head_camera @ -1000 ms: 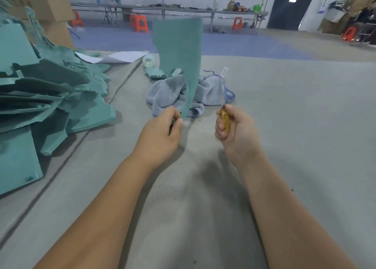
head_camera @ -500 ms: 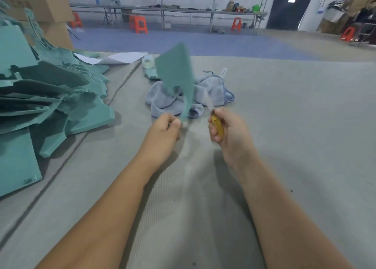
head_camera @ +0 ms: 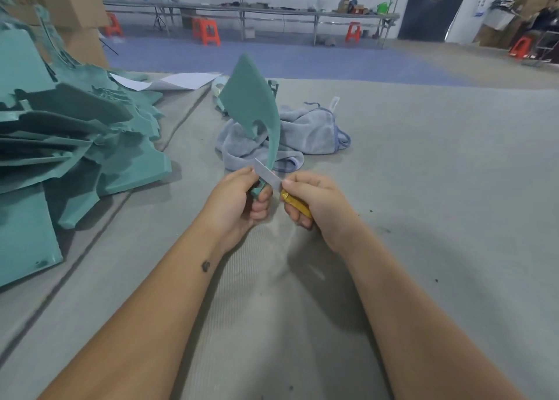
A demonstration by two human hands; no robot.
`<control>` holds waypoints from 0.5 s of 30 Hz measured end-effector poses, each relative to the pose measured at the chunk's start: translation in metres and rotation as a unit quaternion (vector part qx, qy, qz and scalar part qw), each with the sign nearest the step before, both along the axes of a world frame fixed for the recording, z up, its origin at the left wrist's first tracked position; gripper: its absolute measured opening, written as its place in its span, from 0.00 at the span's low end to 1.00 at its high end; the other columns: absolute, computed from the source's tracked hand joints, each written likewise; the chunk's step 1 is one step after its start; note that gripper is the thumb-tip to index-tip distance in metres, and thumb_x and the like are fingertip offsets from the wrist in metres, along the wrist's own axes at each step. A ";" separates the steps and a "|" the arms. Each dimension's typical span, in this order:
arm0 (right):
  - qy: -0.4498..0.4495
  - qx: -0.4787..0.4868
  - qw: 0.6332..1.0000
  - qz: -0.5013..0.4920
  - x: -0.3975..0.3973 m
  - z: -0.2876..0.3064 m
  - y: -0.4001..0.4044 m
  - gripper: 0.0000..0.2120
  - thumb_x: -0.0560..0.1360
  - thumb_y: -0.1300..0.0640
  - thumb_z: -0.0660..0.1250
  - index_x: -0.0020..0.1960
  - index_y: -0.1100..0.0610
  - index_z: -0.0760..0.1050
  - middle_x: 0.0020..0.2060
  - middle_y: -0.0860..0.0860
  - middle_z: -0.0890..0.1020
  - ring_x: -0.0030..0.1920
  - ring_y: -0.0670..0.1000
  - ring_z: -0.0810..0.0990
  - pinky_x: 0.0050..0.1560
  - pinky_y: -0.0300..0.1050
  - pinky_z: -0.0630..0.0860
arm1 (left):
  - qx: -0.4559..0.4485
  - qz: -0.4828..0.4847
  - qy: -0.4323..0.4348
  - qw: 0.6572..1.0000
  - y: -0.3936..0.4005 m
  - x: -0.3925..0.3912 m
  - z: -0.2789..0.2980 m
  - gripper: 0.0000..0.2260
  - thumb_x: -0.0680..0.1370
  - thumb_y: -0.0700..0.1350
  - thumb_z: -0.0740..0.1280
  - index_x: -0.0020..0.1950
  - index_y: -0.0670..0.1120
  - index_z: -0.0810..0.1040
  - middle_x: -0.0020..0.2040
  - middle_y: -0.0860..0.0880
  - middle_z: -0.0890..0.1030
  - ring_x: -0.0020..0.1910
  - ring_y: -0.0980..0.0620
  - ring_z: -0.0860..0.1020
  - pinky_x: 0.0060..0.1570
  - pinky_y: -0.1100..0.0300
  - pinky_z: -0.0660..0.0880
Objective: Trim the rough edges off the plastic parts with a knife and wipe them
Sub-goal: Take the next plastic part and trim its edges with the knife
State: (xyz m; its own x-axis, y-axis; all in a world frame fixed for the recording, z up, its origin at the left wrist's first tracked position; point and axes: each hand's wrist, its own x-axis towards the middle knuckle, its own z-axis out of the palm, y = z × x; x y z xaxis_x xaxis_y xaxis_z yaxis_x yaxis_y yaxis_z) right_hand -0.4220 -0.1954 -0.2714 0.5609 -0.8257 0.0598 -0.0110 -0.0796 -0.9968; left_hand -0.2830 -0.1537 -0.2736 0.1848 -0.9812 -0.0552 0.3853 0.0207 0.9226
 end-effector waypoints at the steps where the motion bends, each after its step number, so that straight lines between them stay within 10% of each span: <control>1: -0.003 -0.002 1.000 0.005 0.000 0.000 0.000 0.15 0.81 0.60 0.59 0.36 0.57 0.73 0.21 0.52 0.72 0.19 0.46 0.62 0.22 0.38 0.57 | -0.005 -0.003 0.016 1.000 0.000 -0.001 0.000 0.11 0.82 0.40 0.54 0.41 0.44 0.68 0.25 0.50 0.68 0.22 0.57 0.61 0.19 0.67 0.57; 15: -0.035 0.015 0.999 0.024 0.000 0.000 0.000 0.15 0.81 0.63 0.58 0.35 0.58 0.72 0.21 0.50 0.66 0.19 0.42 0.61 0.20 0.33 0.56 | -0.029 -0.049 0.057 0.997 0.003 -0.007 0.002 0.11 0.82 0.42 0.56 0.39 0.48 0.65 0.23 0.52 0.62 0.19 0.59 0.58 0.17 0.69 0.54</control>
State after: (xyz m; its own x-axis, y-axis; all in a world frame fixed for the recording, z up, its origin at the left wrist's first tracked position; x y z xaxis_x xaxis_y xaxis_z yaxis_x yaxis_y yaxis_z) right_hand -0.4224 -0.1957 -0.2718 0.5949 -0.8003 0.0750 0.0615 -0.0477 -0.9970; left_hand -0.2901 -0.1507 -0.2712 0.0830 -0.9965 -0.0122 0.4898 0.0301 0.8713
